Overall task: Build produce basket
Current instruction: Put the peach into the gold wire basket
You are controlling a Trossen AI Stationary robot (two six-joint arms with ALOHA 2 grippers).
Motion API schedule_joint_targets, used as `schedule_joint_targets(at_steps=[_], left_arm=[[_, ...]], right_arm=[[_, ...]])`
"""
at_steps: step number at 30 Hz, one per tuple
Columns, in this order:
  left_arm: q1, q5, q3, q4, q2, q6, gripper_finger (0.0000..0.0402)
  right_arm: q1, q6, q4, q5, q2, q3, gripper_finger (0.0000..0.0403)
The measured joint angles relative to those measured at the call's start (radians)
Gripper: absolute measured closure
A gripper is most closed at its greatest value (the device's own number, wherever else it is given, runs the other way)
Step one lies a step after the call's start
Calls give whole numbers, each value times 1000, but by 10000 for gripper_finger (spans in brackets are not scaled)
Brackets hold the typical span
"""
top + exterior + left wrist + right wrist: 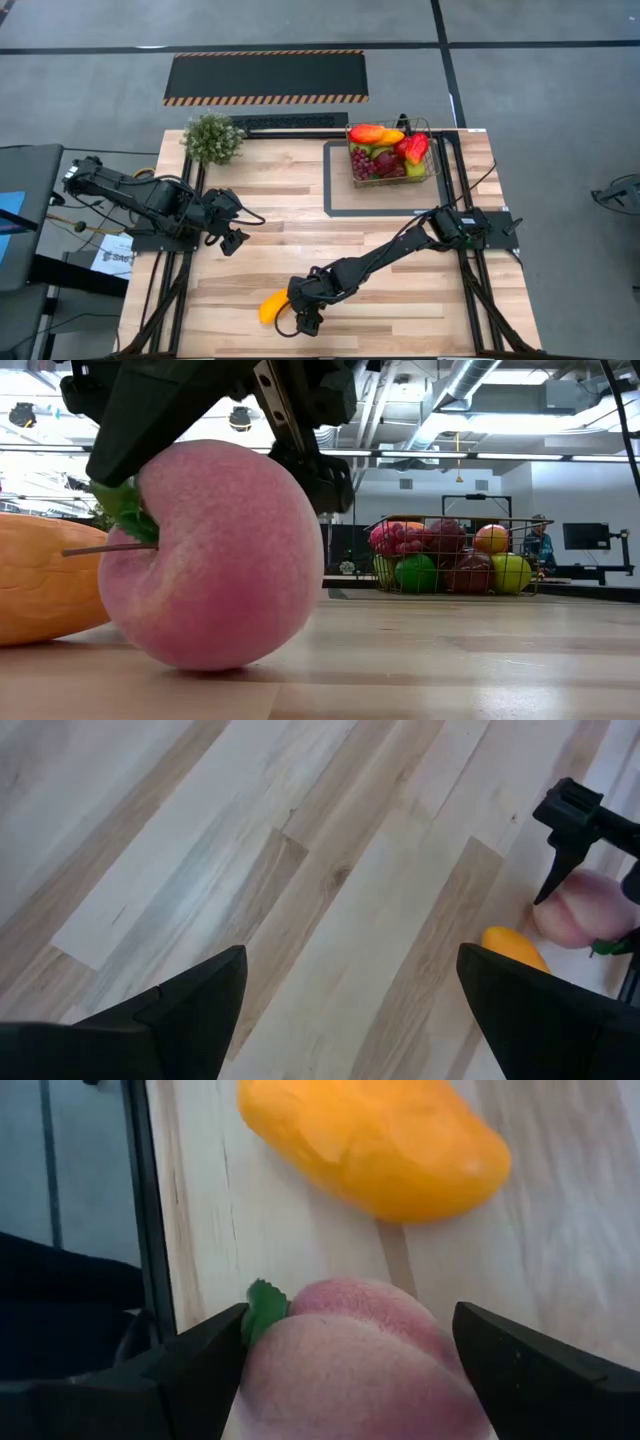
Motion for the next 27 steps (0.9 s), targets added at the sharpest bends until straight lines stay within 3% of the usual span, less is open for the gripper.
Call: schedule_joint_targets(at_steps=[14,21,27], left_arm=[[0,-69,0,1,0,8,55],[0,-79,0,1,0,-10,55],[0,-101,0,2,0,-24,55]], right_arm=[[9,28,-76,7,-5,-26,114],[8,-43,-137,10,-37,-30,121],[-33,-181,-327,87,-110,-38,122]])
